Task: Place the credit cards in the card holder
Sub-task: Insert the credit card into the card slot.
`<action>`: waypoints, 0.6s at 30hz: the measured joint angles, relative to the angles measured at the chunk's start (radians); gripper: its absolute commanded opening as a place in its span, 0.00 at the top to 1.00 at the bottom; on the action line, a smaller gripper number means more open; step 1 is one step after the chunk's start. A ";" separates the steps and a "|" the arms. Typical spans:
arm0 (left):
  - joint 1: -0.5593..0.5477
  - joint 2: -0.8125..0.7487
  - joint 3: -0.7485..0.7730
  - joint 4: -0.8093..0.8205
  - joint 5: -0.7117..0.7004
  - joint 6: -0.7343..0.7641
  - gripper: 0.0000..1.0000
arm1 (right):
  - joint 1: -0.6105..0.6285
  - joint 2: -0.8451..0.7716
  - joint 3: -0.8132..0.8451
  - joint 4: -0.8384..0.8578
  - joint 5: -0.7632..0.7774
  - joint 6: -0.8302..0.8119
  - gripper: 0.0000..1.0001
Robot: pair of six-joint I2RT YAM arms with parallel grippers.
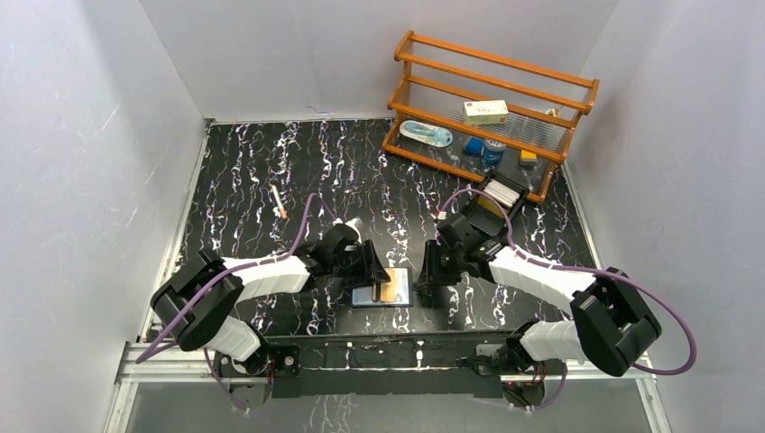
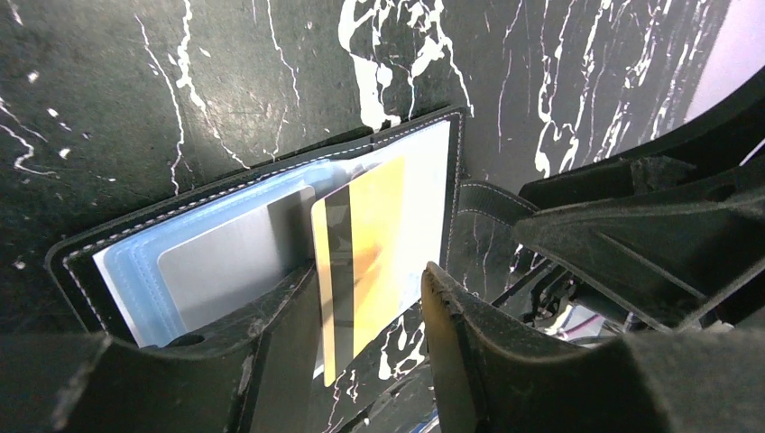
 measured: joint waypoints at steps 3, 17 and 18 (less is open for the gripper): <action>-0.002 -0.002 0.033 -0.062 -0.021 0.028 0.56 | 0.000 -0.002 -0.002 0.012 -0.019 0.002 0.60; -0.004 -0.017 0.078 -0.192 -0.077 0.072 0.56 | 0.000 0.072 -0.042 0.159 -0.083 0.020 0.82; -0.005 -0.017 0.081 -0.196 -0.077 0.072 0.56 | 0.000 0.077 -0.050 0.169 -0.089 0.025 0.84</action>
